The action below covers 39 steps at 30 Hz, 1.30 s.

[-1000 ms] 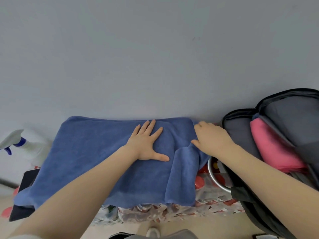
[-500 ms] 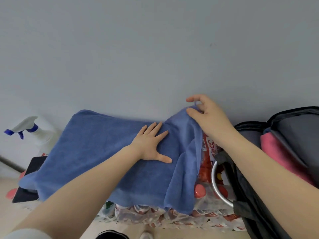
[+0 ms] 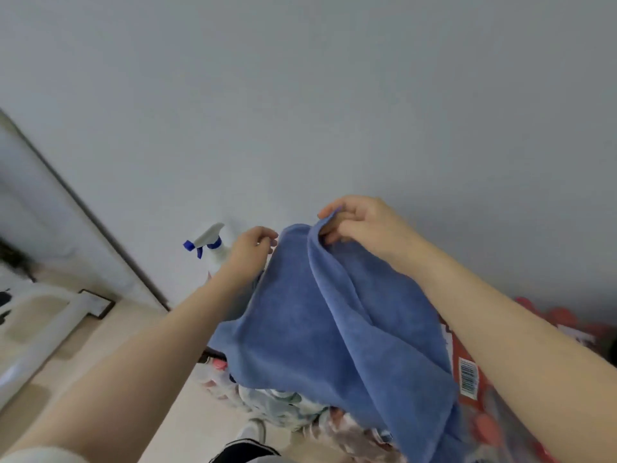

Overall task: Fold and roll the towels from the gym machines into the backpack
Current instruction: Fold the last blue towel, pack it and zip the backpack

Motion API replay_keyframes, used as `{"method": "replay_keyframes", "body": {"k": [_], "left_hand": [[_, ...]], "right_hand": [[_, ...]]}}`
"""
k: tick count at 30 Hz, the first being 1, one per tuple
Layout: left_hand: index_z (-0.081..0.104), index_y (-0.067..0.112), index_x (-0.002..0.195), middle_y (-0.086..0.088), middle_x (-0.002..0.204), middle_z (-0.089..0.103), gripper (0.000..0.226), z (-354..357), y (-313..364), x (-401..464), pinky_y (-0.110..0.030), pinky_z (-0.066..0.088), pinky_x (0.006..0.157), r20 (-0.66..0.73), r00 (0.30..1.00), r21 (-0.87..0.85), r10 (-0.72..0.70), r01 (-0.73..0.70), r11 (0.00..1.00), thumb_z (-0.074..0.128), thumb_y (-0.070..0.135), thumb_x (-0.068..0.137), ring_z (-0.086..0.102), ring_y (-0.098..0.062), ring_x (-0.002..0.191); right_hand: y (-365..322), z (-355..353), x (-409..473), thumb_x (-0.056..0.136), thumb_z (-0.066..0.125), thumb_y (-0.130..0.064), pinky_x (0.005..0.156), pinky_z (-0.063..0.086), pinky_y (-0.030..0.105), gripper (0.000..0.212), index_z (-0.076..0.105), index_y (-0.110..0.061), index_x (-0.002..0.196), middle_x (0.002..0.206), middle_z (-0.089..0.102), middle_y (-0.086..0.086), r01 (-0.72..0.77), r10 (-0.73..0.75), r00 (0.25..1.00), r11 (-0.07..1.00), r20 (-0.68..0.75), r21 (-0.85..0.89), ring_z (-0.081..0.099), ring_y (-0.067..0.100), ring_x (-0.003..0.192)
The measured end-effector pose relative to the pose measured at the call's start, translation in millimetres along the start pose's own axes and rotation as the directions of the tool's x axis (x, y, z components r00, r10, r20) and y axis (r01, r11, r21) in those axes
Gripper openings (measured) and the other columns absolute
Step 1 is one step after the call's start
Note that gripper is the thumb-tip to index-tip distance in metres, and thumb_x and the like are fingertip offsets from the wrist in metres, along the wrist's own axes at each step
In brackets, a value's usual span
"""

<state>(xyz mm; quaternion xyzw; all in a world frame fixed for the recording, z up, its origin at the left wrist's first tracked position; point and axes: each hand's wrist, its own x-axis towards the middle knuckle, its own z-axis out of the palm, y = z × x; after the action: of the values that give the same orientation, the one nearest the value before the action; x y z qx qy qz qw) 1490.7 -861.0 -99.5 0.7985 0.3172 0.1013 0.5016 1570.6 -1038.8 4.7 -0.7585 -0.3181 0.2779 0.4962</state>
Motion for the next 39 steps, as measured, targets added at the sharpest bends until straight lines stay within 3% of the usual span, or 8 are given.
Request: {"method": "replay_keyframes", "body": {"k": [5, 8, 11, 21, 28, 31, 34, 39], "left_hand": [[0.056, 0.010, 0.091, -0.011, 0.099, 0.054, 0.020, -2.6, -26.2, 35.1, -0.034, 0.046, 0.079, 0.283, 0.900, -0.144, -0.331, 0.382, 0.913, 0.039, 0.019, 0.096, 0.051, -0.023, 0.086], [0.056, 0.008, 0.097, -0.010, 0.098, 0.060, 0.030, 5.9, -32.9, 51.4, -0.038, 0.048, 0.088, 0.387, 0.833, -0.214, -0.396, 0.499, 0.840, 0.037, 0.031, 0.098, 0.056, -0.027, 0.094], [0.057, 0.003, 0.113, -0.010, 0.106, 0.062, 0.047, 12.6, -36.2, 68.6, -0.037, 0.049, 0.089, 0.413, 0.814, -0.230, -0.409, 0.528, 0.818, 0.040, 0.043, 0.095, 0.058, -0.027, 0.099], [0.057, 0.012, 0.074, -0.004, 0.072, 0.059, 0.017, -7.4, -19.2, 70.0, -0.026, 0.046, 0.062, 0.358, 0.922, -0.409, -0.148, 0.297, 0.863, 0.063, 0.022, 0.086, 0.054, -0.016, 0.069], [0.062, 0.005, 0.088, -0.009, 0.081, 0.064, 0.014, -38.7, 17.9, 38.4, -0.022, 0.053, 0.066, 0.606, 0.790, -0.549, 0.093, 0.331, 0.768, 0.054, 0.016, 0.091, 0.061, -0.016, 0.073], [0.062, -0.003, 0.102, -0.013, 0.090, 0.067, 0.027, -43.5, 24.5, 29.3, -0.023, 0.056, 0.073, 0.652, 0.740, -0.596, 0.164, 0.366, 0.715, 0.051, 0.019, 0.091, 0.065, -0.018, 0.079], [0.059, -0.007, 0.110, -0.016, 0.099, 0.067, 0.033, -46.8, 26.7, 26.4, -0.025, 0.055, 0.079, 0.654, 0.738, -0.589, 0.166, 0.359, 0.724, 0.047, 0.019, 0.094, 0.065, -0.019, 0.086], [0.063, -0.002, 0.107, -0.015, 0.103, 0.069, 0.038, -49.5, 30.1, 21.6, -0.025, 0.055, 0.083, 0.672, 0.718, -0.551, 0.179, 0.323, 0.769, 0.039, 0.027, 0.098, 0.067, -0.019, 0.090]], "right_hand": [[39.6, 36.0, 40.8, 0.086, 0.059, -0.018, 0.074, 0.041, 0.032, 0.018, 0.066, -0.002, 0.081, 0.079, 0.064, 0.007, -0.087, 0.073, 0.996, 0.862, -0.047, -0.500, 0.058, 0.023, 0.078], [43.9, 44.4, 47.6, 0.089, 0.056, -0.019, 0.071, 0.033, 0.024, 0.017, 0.063, -0.003, 0.085, 0.094, 0.056, 0.002, -0.115, 0.070, 0.992, 0.864, -0.110, -0.490, 0.053, 0.019, 0.090], [43.7, 49.3, 51.0, 0.092, 0.049, -0.019, 0.080, 0.047, 0.034, 0.019, 0.061, -0.004, 0.089, 0.092, 0.066, 0.008, -0.199, 0.144, 0.976, 0.893, -0.163, -0.403, 0.059, 0.025, 0.089], [27.6, 65.4, 35.8, 0.089, 0.054, -0.014, 0.077, 0.042, 0.019, 0.023, 0.064, -0.031, 0.077, 0.091, 0.067, 0.003, -0.132, 0.018, 0.928, 0.950, -0.372, -0.284, 0.058, 0.017, 0.087], [1.4, 87.9, 39.2, 0.088, 0.058, -0.013, 0.071, 0.037, 0.004, 0.011, 0.069, -0.014, 0.092, 0.082, 0.055, -0.011, -0.031, -0.121, 0.921, 0.924, -0.370, -0.381, 0.052, -0.007, 0.076], [-5.9, 96.0, 43.1, 0.085, 0.061, -0.013, 0.069, 0.040, 0.008, 0.003, 0.064, -0.013, 0.087, 0.078, 0.060, -0.003, -0.038, -0.126, 0.888, 0.938, -0.441, -0.344, 0.054, 0.002, 0.071], [-8.1, 99.9, 42.6, 0.083, 0.065, -0.014, 0.065, 0.044, 0.011, 0.008, 0.058, -0.017, 0.079, 0.070, 0.057, -0.014, -0.055, -0.101, 0.868, 0.954, -0.486, -0.296, 0.054, -0.003, 0.068], [-6.3, 101.9, 39.2, 0.081, 0.067, -0.022, 0.070, 0.049, 0.035, 0.014, 0.054, -0.018, 0.080, 0.070, 0.053, -0.012, -0.153, -0.079, 0.823, 0.922, -0.562, -0.354, 0.054, 0.010, 0.070]]}}
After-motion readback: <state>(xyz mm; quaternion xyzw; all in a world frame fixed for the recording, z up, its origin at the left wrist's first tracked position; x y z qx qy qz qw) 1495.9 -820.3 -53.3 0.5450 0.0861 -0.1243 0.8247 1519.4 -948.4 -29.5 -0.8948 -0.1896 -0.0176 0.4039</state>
